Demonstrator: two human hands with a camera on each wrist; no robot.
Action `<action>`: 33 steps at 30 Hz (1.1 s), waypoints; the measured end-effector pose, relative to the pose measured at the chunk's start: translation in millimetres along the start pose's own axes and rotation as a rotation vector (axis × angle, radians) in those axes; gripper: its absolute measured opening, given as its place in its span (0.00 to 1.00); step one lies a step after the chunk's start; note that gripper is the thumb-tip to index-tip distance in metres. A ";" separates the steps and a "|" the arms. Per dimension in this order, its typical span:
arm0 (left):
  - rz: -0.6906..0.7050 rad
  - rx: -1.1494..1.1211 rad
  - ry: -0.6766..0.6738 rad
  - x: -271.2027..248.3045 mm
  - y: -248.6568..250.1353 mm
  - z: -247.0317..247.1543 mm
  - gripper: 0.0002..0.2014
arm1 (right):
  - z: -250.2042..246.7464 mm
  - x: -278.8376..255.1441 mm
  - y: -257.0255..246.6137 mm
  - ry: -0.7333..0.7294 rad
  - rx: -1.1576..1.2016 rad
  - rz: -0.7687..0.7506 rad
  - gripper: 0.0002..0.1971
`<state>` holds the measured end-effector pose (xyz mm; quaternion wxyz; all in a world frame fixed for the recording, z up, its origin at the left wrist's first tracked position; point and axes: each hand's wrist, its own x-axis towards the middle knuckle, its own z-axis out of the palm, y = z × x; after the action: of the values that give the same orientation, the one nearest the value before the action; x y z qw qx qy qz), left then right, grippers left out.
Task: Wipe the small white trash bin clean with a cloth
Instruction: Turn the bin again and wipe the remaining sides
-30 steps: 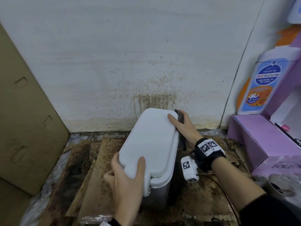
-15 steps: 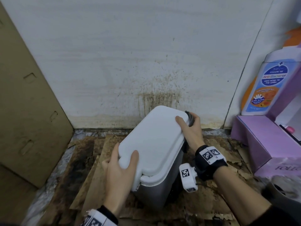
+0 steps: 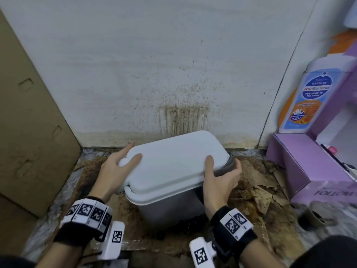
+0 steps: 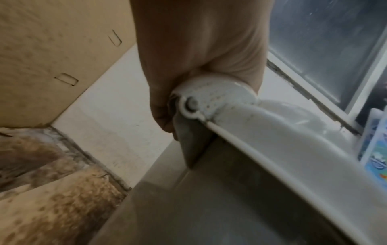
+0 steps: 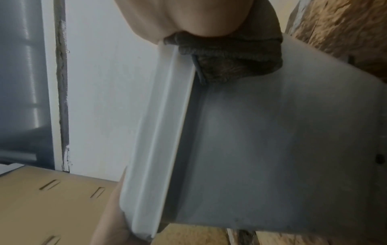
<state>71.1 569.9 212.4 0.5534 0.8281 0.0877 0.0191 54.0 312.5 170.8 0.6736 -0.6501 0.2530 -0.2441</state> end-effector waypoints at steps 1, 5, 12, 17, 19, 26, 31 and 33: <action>-0.007 0.007 0.005 0.1 -0.8 -0.1 0.33 | 1.1 0.5 -0.8 -0.011 -0.010 -0.005 0.44; -0.014 0.050 0.087 -2.1 0.3 5.4 0.31 | 4.8 12.8 -6.6 -0.053 -0.052 -0.016 0.44; -0.080 0.172 0.196 -18.9 -6.3 22.3 0.40 | -5.7 69.5 -16.4 -0.286 -0.143 0.042 0.37; -0.162 0.130 0.196 -39.8 0.7 36.7 0.54 | -13.8 102.4 -26.8 -0.560 -0.256 0.027 0.38; -0.155 0.111 0.208 -42.5 2.1 39.0 0.53 | -13.7 106.3 -28.2 -0.596 -0.279 0.010 0.38; -0.101 0.077 0.215 -36.6 -2.8 35.0 0.50 | -17.4 88.6 -29.7 -0.494 -0.294 -0.059 0.33; -0.034 0.085 0.175 -21.0 -8.2 28.0 0.56 | -36.5 57.1 -26.6 -0.326 -0.266 -0.082 0.30; -0.021 0.093 0.145 -12.1 -7.6 25.6 0.58 | -43.6 44.4 -26.2 -0.258 -0.226 -0.083 0.29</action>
<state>61.5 547.3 196.3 0.5066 0.8484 0.1373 0.0692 58.7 249.6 194.7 0.6124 -0.7576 0.1631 -0.1563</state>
